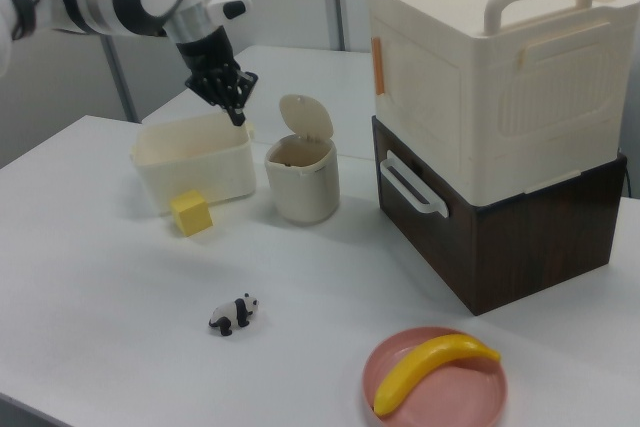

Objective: Close the trash can
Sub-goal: 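Move the gripper over the open lid of the cream trash can, then push the raised lid down onto the trash can with the gripper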

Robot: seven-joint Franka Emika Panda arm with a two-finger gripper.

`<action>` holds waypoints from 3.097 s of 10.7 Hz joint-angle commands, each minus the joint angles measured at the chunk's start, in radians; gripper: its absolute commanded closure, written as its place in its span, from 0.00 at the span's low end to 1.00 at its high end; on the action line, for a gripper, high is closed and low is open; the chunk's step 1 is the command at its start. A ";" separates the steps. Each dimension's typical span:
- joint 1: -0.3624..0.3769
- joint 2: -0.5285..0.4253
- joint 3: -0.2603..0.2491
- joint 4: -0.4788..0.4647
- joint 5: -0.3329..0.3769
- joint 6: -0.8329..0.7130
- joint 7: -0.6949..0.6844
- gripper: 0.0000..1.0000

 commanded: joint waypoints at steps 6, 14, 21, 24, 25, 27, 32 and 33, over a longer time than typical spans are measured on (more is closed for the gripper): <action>-0.034 0.241 -0.006 0.075 0.015 0.723 -0.020 1.00; -0.026 0.339 -0.003 0.068 0.012 0.954 -0.099 1.00; -0.025 0.304 0.000 0.066 0.009 0.577 -0.113 1.00; -0.022 0.318 0.003 0.023 0.009 0.568 -0.110 1.00; -0.017 0.325 0.004 0.017 0.009 0.568 -0.109 1.00; -0.002 0.345 0.003 0.003 0.010 0.568 -0.104 1.00; -0.006 0.268 0.004 0.046 0.022 0.389 -0.104 1.00; -0.003 0.219 0.004 0.041 0.022 0.317 -0.103 1.00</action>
